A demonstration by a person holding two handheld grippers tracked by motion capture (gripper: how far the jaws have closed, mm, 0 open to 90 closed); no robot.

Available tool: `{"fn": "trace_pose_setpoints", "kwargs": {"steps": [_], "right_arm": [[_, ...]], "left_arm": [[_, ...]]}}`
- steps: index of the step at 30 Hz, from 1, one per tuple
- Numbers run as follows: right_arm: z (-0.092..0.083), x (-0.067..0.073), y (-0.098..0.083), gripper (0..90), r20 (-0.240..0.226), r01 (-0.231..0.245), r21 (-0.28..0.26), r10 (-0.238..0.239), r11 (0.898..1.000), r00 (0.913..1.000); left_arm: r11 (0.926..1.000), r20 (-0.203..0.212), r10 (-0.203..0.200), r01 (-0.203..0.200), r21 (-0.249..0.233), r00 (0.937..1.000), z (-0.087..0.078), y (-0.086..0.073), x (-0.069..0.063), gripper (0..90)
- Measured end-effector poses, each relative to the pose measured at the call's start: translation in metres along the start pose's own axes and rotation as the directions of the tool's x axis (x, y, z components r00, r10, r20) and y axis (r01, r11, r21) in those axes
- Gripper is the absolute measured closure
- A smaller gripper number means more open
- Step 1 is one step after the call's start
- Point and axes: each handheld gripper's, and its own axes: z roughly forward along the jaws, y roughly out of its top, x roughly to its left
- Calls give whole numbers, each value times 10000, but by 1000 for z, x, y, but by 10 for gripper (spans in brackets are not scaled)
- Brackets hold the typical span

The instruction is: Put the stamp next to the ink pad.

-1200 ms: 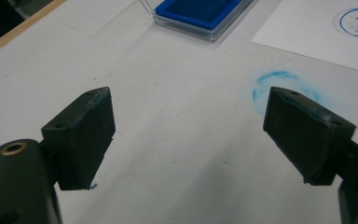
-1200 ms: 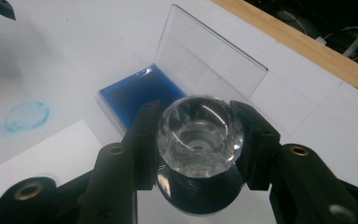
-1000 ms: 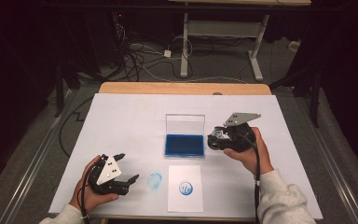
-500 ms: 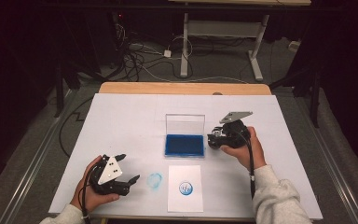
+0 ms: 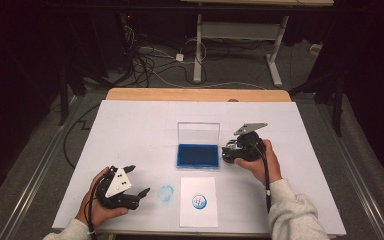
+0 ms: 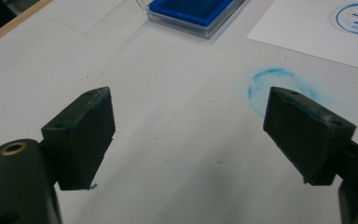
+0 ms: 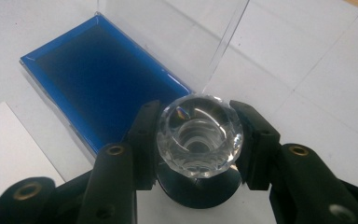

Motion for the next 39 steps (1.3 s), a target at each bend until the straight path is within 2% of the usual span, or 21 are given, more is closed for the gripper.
{"fn": "trace_pose_setpoints", "kwargs": {"steps": [5, 16, 19, 21, 33, 35, 37, 39], "right_arm": [[1, -2, -4, 564, 38, -262, 11, 262, 9997, 9996], [3, -2, -9, 558, 158, -428, -61, 429, 9991, 9990], [1, -3, -9, 518, 157, -440, -199, 443, 9988, 9989], [0, -2, -9, 483, 320, -486, -284, 495, 9984, 9983], [-11, 7, -1, 365, 1019, 308, -839, -222, 9960, 9945], [-12, 8, 0, 329, 1102, 396, -908, -295, 9951, 9935], [-13, 10, 1, 255, 1285, 390, -1012, -258, 9941, 9914], [-14, 10, 1, 241, 1370, 470, -1103, -316, 9928, 9901]], "left_arm": [[10000, -4, 17, -17, 17, 10000, 0, 0, 0, 161], [10000, 5, -12, 12, 3, 10000, 0, 0, 0, 161], [10000, -1, -2, 2, 1, 10000, -1, 0, 1, 160], [10000, -4, -17, 17, -21, 10000, -1, 0, 1, 160], [10000, -33, 9, -9, -59, 10000, -2, 0, 1, 160], [10000, -18, -6, 6, -71, 10000, -2, 0, 1, 160], [10000, -22, 20, -21, -54, 10000, -2, 0, 1, 161], [10000, -13, 31, -31, -60, 10000, -2, 1, 1, 160]]}}
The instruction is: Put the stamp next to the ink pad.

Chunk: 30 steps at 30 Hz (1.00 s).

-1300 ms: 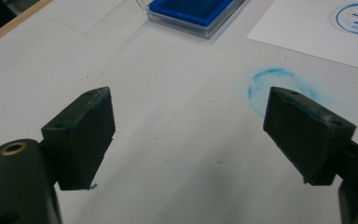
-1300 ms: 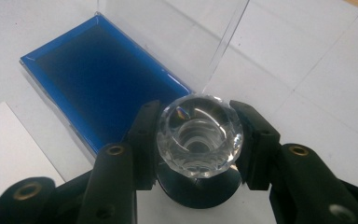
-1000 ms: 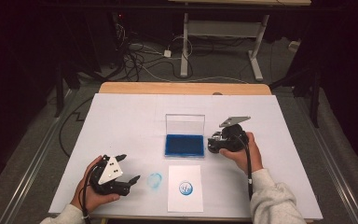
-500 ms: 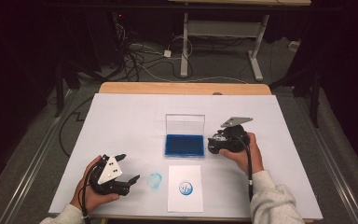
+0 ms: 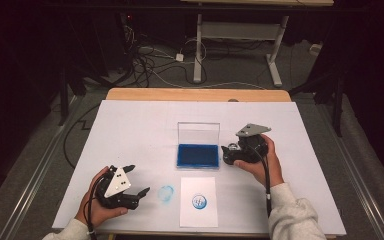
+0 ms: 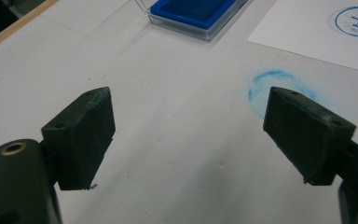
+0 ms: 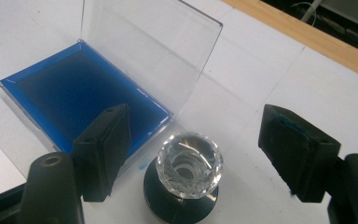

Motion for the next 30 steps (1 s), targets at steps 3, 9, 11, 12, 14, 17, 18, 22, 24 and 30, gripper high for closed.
{"fn": "trace_pose_setpoints", "kwargs": {"steps": [3, 9, 11, 12, 14, 17, 18, 22, 24, 30], "right_arm": [[0, 1, 1, 212, 308, -33, -59, 35, 10000, 9995], [-5, 5, 3, 181, 243, 69, -611, -54, 9981, 9997], [-8, 5, 3, 186, 391, 97, -799, -66, 9968, 9992], [-9, 5, 4, 184, 435, 109, -859, -72, 9962, 9990], [-11, 5, 4, 180, 481, 66, -1012, -17, 9948, 9988], [-12, 5, 4, 174, 618, 147, -1079, -81, 9940, 9981], [-13, 5, 5, 174, 680, 101, -1170, -21, 9931, 9977], [-18, 6, 6, 168, 796, 180, -1516, -60, 9883, 9968], [-21, 6, 6, 168, 817, 190, -1665, -55, 9859, 9966], [-29, 10, 8, 174, 894, 471, -1791, -314, 9827, 9955]], "left_arm": [[10000, -37, -3, 3, -25, 10000, -1, 0, 0, 160], [10000, -100, -36, 36, -43, 9999, -1, 0, 0, 160], [10000, -113, -41, 40, -57, 9999, -1, 0, 0, 160], [10000, -129, -34, 33, -57, 9999, -1, 0, 0, 160], [10000, -117, -28, 27, -42, 9999, -1, 0, 0, 160], [10000, -87, -23, 23, -10, 10000, 0, 0, 0, 160], [10000, -72, -35, 35, -15, 10000, 0, 0, 0, 160], [10000, -60, -49, 49, -14, 10000, 0, 0, 0, 160], [10000, -84, -32, 32, -7, 10000, 0, 0, 0, 160], [10000, -98, -70, 69, -63, 9999, 0, 0, 0, 160]]}}
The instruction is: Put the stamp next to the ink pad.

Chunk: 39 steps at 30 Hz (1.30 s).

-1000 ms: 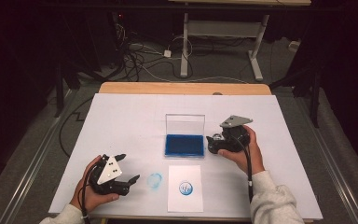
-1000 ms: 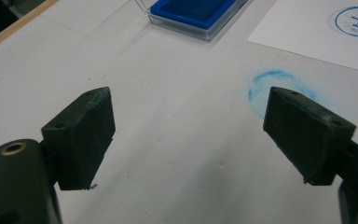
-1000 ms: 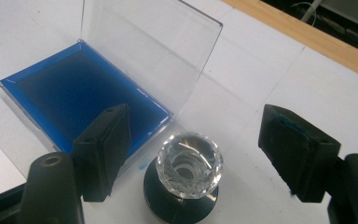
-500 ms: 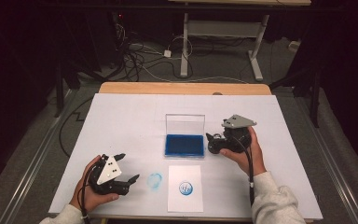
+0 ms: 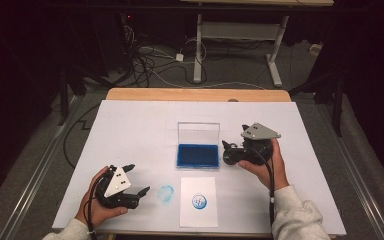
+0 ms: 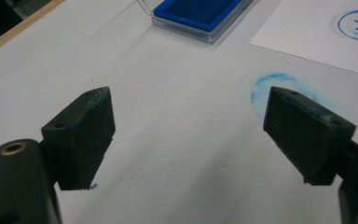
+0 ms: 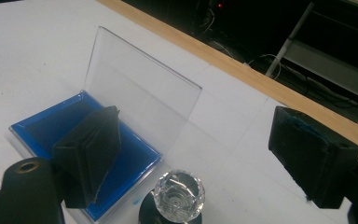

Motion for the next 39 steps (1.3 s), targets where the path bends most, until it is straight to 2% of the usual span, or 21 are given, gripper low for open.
{"fn": "trace_pose_setpoints", "kwargs": {"steps": [4, 22, 30, 35, 39], "right_arm": [[-6, 5, 2, 175, -128, 301, -103, -303, 9995, 9995], [-37, 10, -1, 178, -299, 686, -675, -707, 9954, 9970], [-49, 14, -3, 179, -230, 892, -772, -913, 9930, 9956], [-55, 15, -6, 183, -315, 837, -800, -864, 9933, 9958], [-59, 17, -8, 183, -413, 969, -865, -1007, 9915, 9941]], "left_arm": [[10000, -42, -32, 32, -23, 10000, 0, 0, 0, 160], [10000, 6, 66, -66, 66, 10000, 2, 1, -1, 160], [9999, 4, 116, -116, 63, 9999, 2, 2, -1, 160], [9999, 20, 142, -142, 74, 9999, 3, 2, -2, 160], [9999, 20, 136, -136, 66, 9999, 3, 2, -2, 160]]}}
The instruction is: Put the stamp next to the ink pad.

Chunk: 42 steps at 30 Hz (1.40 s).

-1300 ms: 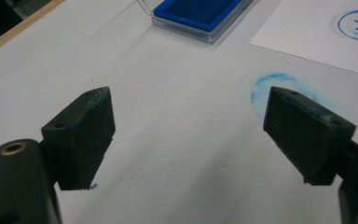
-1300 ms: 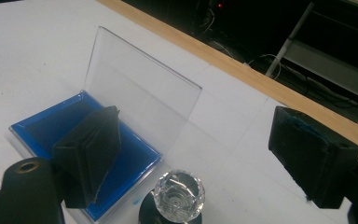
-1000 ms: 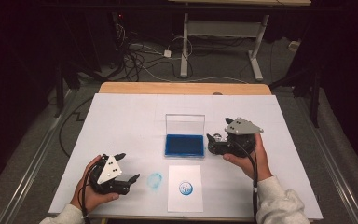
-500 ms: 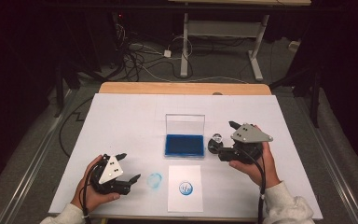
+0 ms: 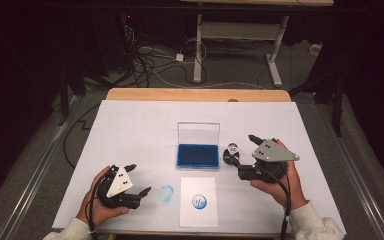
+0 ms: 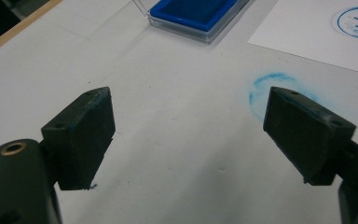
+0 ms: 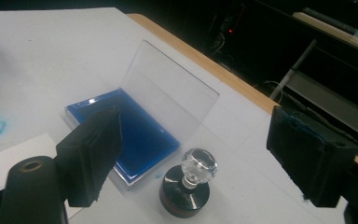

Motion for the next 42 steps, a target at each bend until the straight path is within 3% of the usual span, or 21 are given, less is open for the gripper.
{"fn": "trace_pose_setpoints", "kwargs": {"steps": [19, 32, 42], "right_arm": [[-21, -2, -21, 178, -78, 167, -353, -170, 9992, 9998], [-33, -4, -40, 178, 250, 212, -67, -211, 9998, 9995], [-42, -7, -54, 182, 510, 169, -271, -155, 9995, 9986]], "left_arm": [[9999, 60, 147, -147, 69, 9999, 1, 1, -2, 160], [9999, 103, 143, -144, 50, 9998, 1, 1, -2, 160], [9997, 64, 220, -221, 89, 9997, 1, 1, -3, 160]]}}
